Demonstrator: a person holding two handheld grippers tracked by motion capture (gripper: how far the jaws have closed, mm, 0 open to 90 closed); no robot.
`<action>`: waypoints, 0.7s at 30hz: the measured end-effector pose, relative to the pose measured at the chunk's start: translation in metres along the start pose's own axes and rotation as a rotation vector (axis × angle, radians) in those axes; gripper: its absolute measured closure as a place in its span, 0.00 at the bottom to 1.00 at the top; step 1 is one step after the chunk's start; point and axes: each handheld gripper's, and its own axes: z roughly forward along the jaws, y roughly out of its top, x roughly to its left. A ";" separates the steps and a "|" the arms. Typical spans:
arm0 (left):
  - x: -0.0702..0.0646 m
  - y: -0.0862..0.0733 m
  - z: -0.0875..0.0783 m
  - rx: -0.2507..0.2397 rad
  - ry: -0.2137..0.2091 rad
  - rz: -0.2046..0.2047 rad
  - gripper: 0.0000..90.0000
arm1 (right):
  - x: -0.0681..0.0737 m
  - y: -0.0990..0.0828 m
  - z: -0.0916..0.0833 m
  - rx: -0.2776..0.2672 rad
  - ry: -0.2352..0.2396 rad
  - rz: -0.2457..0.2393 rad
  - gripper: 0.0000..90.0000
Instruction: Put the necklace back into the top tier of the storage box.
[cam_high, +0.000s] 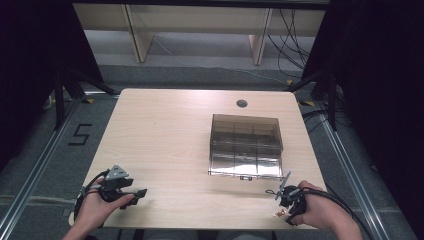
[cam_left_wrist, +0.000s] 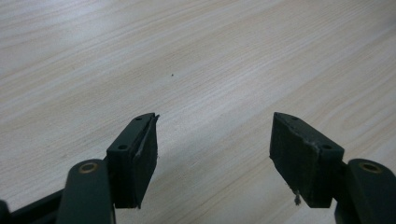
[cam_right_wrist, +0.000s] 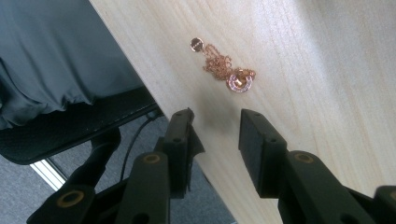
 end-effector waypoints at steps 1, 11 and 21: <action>0.000 0.000 0.000 0.000 0.001 -0.002 0.36 | 0.000 0.000 0.000 0.000 0.000 -0.003 0.72; 0.000 0.000 -0.001 0.006 0.000 0.005 0.36 | 0.003 0.006 0.000 -0.016 -0.013 -0.047 0.76; -0.001 0.000 0.000 0.004 0.004 0.002 0.36 | 0.005 0.013 0.003 -0.014 -0.028 -0.079 0.82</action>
